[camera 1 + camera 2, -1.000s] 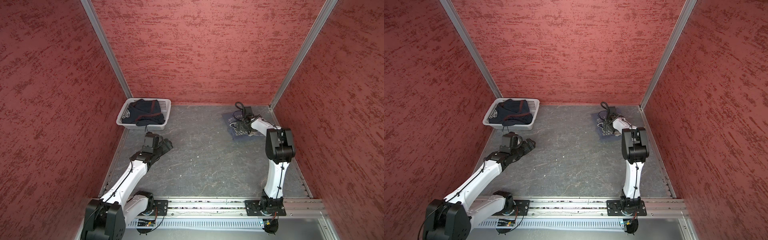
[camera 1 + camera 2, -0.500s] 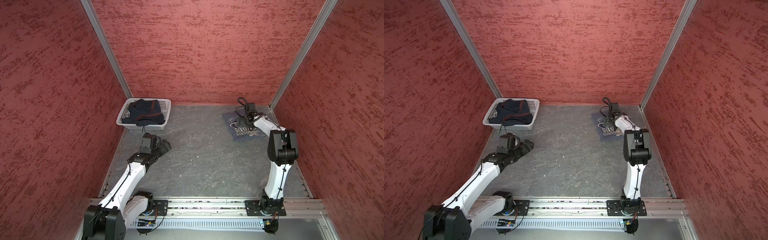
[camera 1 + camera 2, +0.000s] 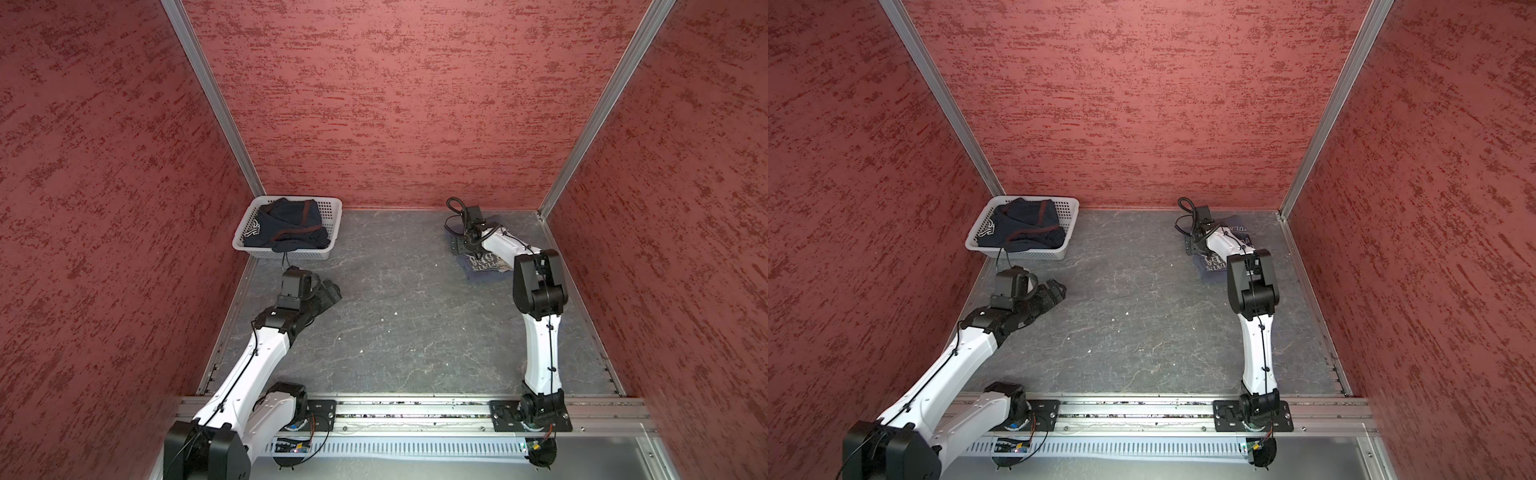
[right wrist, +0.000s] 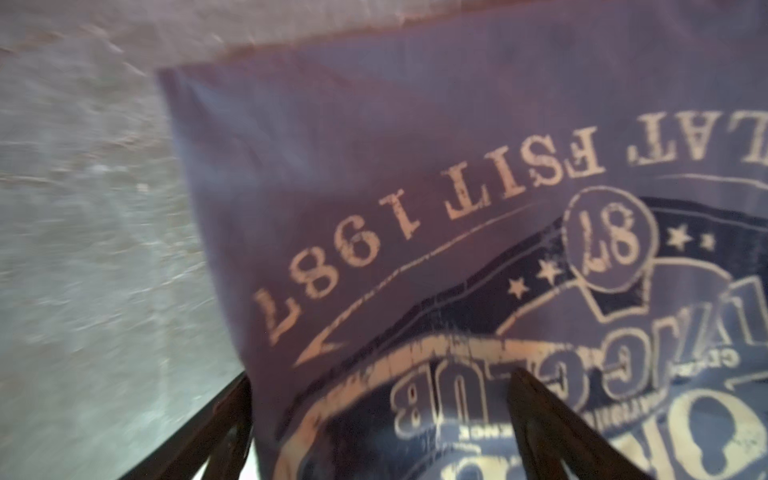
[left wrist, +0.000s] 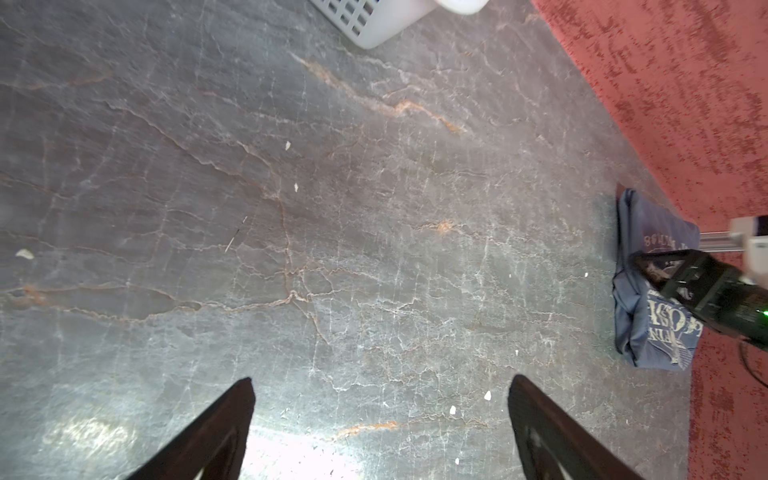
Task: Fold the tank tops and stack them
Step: 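Slide the folded blue-grey tank top to the far corner with the right gripper, then grasp the navy tank top in the basket with the left gripper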
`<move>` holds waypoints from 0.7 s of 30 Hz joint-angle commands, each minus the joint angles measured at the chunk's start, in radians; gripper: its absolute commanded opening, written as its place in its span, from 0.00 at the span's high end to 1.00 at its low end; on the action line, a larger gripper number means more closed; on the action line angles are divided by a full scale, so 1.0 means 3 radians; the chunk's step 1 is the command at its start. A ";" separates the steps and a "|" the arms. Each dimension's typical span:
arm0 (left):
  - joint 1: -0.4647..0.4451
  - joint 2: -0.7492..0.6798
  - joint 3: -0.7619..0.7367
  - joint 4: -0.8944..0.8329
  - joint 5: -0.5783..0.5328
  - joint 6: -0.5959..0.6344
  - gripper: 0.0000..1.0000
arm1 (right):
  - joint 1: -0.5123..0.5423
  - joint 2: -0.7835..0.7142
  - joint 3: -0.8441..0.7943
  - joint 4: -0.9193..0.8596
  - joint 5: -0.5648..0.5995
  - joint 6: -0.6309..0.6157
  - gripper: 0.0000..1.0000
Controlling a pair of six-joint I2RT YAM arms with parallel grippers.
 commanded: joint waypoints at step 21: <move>0.0108 0.0364 0.0900 -0.0442 -0.0137 0.0294 0.03 | -0.0356 0.0014 0.0799 -0.0679 0.0062 0.0067 0.06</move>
